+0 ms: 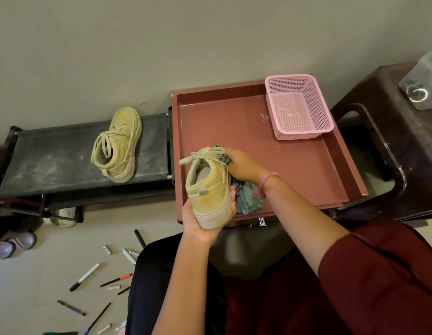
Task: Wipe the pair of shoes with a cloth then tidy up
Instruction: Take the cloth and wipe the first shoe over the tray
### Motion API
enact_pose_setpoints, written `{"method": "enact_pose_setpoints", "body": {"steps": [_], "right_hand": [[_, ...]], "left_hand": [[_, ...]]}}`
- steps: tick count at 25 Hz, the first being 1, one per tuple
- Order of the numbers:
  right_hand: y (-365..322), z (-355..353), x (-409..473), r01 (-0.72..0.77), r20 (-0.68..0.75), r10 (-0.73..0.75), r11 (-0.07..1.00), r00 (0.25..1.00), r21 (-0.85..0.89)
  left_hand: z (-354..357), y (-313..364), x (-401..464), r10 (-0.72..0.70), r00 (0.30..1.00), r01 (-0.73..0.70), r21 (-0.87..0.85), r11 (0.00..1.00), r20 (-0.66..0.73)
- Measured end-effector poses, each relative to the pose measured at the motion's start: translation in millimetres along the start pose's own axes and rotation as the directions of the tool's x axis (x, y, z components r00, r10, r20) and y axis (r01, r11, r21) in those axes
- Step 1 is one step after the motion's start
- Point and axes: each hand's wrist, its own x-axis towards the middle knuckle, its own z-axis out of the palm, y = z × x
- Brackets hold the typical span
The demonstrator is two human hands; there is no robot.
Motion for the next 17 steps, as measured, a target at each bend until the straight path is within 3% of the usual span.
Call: {"method": "enact_pose_setpoints", "body": {"steps": [4, 7, 10, 13, 17], "right_hand": [[-5.4, -1.9, -27.6, -0.058, 0.049, 0.057, 0.998, 0.997, 0.032], [-5.5, 3.0, -53.0, -0.085, 0.12, 0.072, 0.991, 0.99, 0.1], [-6.3, -3.5, -40.4, -0.137, 0.056, 0.129, 0.972, 0.99, 0.19], [-9.2, -7.6, -19.5, -0.12, 0.004, 0.122, 0.972, 0.993, 0.201], [-14.7, -6.0, -28.4, -0.154, 0.061, 0.148, 0.984, 0.987, 0.093]], "left_hand": [[4.5, -0.1, -2.7, 0.043, 0.999, -0.043, -0.009, 0.999, 0.025], [7.2, 0.2, -1.0, 0.092, 0.995, -0.091, 0.016, 0.996, -0.034], [7.6, -1.0, -0.4, 0.07, 0.997, -0.071, -0.029, 0.997, -0.009], [8.1, 0.0, -1.3, 0.051, 0.998, -0.049, -0.056, 0.997, 0.023], [3.6, 2.9, 2.1, 0.056, 0.998, -0.054, -0.047, 0.997, 0.039]]}}
